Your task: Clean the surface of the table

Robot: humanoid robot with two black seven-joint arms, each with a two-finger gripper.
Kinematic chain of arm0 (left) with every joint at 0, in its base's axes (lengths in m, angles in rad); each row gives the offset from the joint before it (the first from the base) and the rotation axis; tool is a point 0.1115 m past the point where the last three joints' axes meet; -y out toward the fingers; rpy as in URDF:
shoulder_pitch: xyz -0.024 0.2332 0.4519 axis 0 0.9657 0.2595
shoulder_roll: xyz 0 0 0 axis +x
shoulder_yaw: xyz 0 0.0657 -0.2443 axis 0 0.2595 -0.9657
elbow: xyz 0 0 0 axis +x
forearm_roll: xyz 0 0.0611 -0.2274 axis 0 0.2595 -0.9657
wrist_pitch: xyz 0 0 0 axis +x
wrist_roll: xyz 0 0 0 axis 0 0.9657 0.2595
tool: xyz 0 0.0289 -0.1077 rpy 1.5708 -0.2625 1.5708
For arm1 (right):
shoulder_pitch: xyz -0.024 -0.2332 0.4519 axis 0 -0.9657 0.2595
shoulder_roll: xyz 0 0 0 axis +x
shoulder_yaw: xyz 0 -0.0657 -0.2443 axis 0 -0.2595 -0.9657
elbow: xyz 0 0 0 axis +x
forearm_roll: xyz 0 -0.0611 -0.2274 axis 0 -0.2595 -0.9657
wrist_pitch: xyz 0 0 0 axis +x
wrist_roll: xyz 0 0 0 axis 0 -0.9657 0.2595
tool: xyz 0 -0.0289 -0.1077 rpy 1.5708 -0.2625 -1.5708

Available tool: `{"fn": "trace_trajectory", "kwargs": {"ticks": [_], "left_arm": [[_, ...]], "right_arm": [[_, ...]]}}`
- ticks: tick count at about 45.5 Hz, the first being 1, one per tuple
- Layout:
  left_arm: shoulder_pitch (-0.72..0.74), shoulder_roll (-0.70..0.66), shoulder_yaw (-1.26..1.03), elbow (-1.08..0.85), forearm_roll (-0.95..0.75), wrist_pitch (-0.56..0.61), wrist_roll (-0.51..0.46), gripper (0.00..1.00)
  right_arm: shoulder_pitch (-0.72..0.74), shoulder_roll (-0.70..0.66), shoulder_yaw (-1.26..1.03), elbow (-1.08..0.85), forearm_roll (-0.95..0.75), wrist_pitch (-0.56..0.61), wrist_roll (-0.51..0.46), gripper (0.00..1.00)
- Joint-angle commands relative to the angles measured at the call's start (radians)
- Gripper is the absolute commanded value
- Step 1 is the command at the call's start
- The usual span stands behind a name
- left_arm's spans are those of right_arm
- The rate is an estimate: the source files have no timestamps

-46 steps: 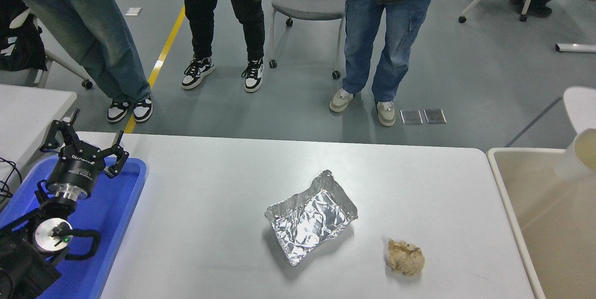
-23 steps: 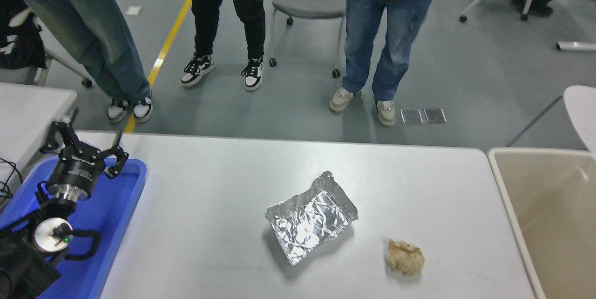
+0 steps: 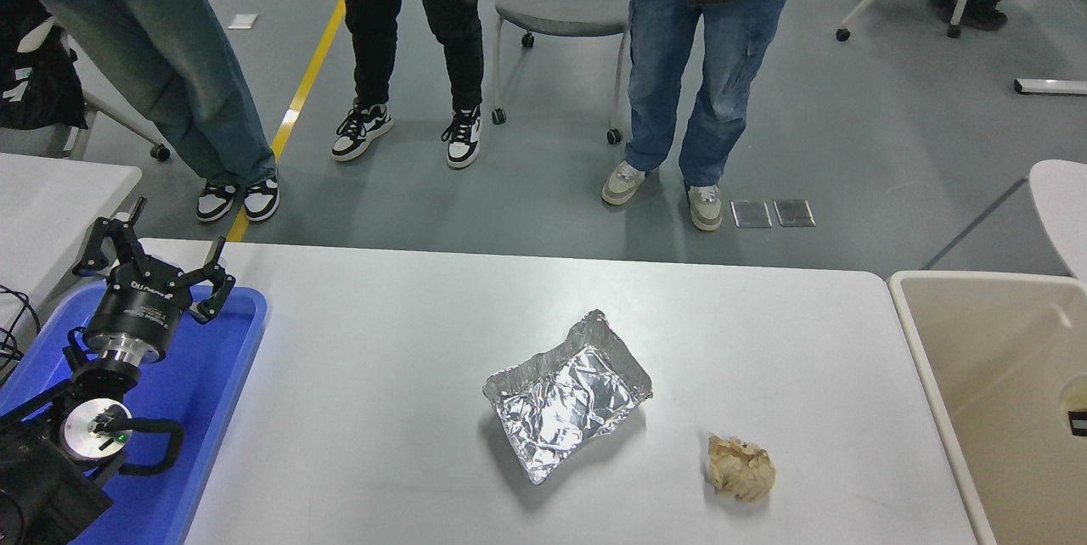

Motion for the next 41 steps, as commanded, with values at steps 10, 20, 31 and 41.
{"fn": "trace_trajectory", "kwargs": {"ticks": [10,20,31,41], "left_arm": [[0.0,0.0,0.0,0.0,0.0,0.0,0.0,1.0],[0.0,0.0,0.0,0.0,0.0,0.0,0.0,1.0],[0.0,0.0,0.0,0.0,0.0,0.0,0.002,1.0],[0.0,0.0,0.0,0.0,0.0,0.0,0.0,1.0]], "right_arm": [[-0.032,0.054,-0.023,-0.02,0.049,-0.044,-0.047,0.0],[-0.022,0.051,-0.012,-0.022,0.062,-0.069,-0.045,0.96],[-0.005,0.046,-0.018,-0.031,0.135,-0.064,-0.046,0.99],[0.009,0.023,-0.014,-0.032,0.219,-0.064,-0.042,0.99]]}}
